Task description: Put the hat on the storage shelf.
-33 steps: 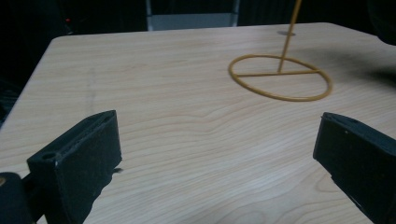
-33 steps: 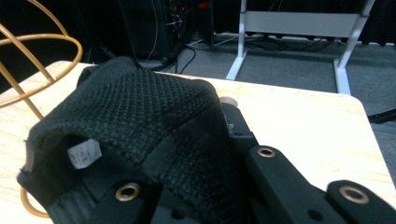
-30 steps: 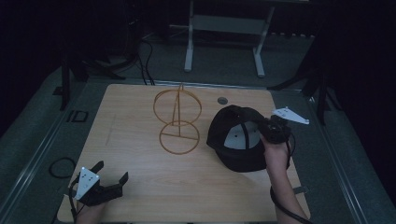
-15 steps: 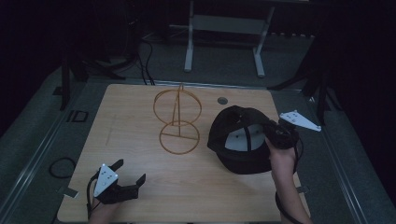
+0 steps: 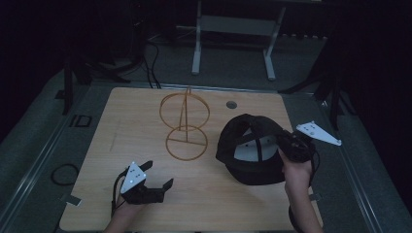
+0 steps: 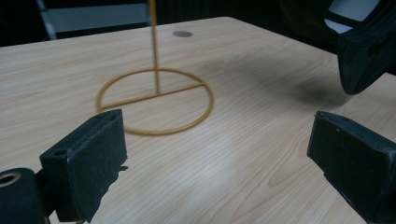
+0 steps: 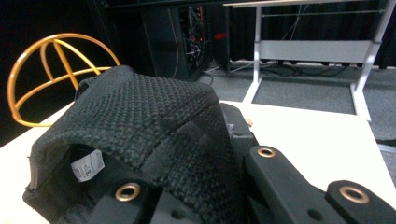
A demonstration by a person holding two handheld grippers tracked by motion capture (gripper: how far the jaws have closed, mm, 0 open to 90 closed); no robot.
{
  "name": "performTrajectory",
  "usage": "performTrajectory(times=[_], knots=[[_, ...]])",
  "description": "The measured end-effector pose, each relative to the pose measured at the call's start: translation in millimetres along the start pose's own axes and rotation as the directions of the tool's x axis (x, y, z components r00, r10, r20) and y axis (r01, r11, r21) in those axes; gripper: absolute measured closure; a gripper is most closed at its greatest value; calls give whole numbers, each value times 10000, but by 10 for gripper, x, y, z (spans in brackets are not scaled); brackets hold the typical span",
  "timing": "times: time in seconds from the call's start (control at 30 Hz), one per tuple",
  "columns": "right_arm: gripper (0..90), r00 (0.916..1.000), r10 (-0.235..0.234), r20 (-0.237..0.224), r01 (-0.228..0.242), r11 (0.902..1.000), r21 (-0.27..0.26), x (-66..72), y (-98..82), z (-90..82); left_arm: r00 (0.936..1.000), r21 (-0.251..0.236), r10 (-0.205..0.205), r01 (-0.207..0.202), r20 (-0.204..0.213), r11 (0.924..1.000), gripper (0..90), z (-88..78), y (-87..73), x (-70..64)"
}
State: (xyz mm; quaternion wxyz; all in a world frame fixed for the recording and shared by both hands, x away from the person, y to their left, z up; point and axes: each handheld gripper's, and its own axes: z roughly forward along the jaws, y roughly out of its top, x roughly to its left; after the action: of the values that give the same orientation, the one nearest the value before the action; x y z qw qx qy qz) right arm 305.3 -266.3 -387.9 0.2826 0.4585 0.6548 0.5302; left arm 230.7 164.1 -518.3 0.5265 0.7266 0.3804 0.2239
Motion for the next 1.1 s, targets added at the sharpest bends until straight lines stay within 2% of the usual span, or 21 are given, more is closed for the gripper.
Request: performTrajectory(times=[0.17, 0.37, 0.57, 0.63, 0.67, 0.83, 1.1], knots=[[893, 9998, -64, -174, 60, 9998, -189, 49, 8, -63, 9990, -163, 297, -292, 348, 9994, 51, 124, 186, -128], [893, 9989, -274, -385, 266, 9994, -214, 141, -24, -93, 9947, -328, 620, -595, 817, 9977, 51, 258, 414, -269], [893, 9979, -312, -570, 300, 9993, -226, 221, -54, -96, 9893, -460, 838, -788, 1192, 9958, 51, 380, 553, -412], [893, 9971, -310, -689, 296, 9993, -220, 246, -59, -94, 9883, -515, 940, -883, 1201, 9948, 51, 418, 591, -467], [893, 9968, -354, -716, 339, 9992, -225, 264, -62, -92, 9865, -544, 904, -836, 1364, 9950, 51, 436, 612, -487], [893, 9951, -420, -891, 397, 9988, -271, 334, -62, -85, 9826, -574, 1214, -1144, 1409, 9918, 51, 524, 715, -584], [893, 9905, -554, -1262, 508, 9979, -395, 446, -58, -113, 9787, -766, 1402, -1298, 1502, 9886, 66, 607, 886, -632]])
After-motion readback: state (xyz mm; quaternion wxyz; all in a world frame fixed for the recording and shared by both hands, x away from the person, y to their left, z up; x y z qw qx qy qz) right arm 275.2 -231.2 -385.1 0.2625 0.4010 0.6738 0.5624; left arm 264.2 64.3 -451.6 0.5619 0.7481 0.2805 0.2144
